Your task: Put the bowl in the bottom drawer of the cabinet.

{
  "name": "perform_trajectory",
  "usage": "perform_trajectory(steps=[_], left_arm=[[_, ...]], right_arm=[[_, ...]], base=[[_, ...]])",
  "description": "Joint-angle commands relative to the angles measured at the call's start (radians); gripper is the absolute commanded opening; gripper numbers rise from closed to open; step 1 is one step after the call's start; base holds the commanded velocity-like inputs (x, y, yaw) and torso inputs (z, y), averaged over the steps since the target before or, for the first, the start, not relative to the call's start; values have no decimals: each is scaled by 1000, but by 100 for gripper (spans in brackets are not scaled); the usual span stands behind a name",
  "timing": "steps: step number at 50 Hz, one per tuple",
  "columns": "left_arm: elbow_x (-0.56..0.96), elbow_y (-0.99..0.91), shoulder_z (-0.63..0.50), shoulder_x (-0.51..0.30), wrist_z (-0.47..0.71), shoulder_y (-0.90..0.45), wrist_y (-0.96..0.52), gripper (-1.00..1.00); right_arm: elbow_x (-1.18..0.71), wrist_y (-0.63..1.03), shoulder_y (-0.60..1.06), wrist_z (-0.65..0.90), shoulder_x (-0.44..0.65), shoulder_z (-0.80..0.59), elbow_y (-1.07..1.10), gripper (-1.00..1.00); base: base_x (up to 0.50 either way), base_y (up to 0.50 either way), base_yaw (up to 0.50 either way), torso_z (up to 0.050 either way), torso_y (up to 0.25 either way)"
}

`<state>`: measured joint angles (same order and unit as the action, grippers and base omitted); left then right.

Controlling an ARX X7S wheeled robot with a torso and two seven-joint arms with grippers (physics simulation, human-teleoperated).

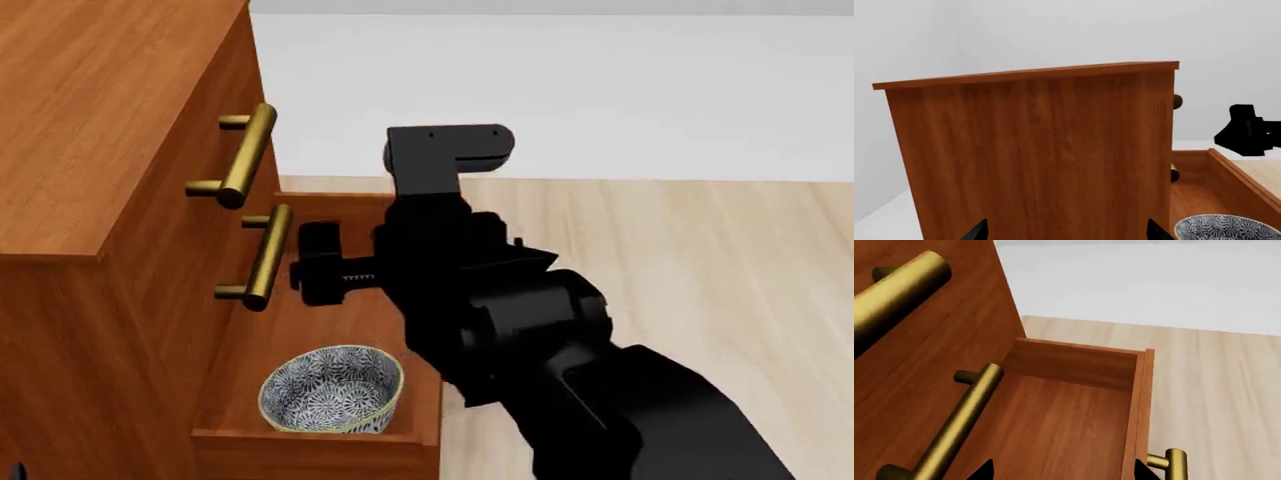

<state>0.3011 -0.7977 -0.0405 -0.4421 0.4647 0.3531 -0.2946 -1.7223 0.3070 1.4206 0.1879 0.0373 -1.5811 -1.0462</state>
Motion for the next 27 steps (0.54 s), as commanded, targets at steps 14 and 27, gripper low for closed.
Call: perform_trajectory(steps=[14, 27], left_arm=[[1, 12, -16, -2, 6, -19, -11, 100], [0, 23, -31, -1, 10, -38, -22, 100]], right_arm=[[17, -142, -55, 330, 460, 61, 745, 100], [62, -241, -140, 461, 729, 77, 1084, 100]], base=[[0, 0, 0, 0, 0], [0, 0, 0, 0, 0]])
